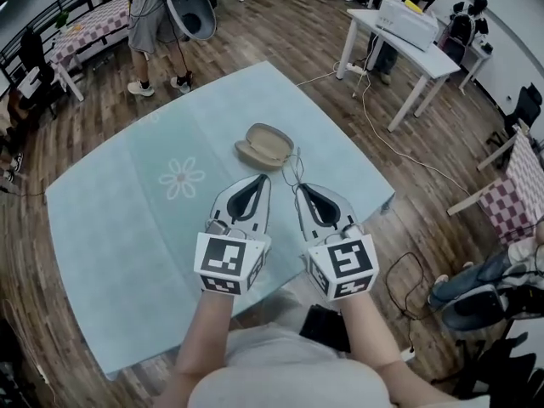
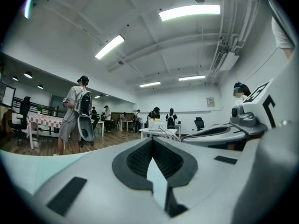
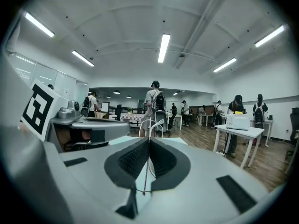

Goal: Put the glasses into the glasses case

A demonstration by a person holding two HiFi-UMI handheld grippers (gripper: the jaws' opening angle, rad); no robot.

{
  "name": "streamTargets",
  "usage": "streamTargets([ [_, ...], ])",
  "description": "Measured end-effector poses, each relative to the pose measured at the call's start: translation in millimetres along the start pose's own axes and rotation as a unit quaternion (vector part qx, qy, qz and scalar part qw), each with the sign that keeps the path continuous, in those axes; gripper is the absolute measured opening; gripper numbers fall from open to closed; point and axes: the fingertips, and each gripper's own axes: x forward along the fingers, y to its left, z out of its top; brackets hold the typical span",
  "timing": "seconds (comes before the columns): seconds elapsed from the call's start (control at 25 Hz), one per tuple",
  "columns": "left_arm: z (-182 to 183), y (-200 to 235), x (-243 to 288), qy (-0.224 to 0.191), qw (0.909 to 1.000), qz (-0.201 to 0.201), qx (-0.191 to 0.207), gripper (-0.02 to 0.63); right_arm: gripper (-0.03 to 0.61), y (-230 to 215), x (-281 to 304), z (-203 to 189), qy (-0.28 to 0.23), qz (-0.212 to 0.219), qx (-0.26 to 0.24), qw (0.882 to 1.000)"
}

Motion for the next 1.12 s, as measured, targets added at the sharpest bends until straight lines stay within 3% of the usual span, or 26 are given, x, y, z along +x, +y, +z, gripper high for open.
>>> streamTargets([
  [1.12, -86, 67, 128, 0.081, 0.9946, 0.062, -0.021, 0.008, 0.011, -72, 165, -78, 0.106, 0.101, -0.028, 0.989],
])
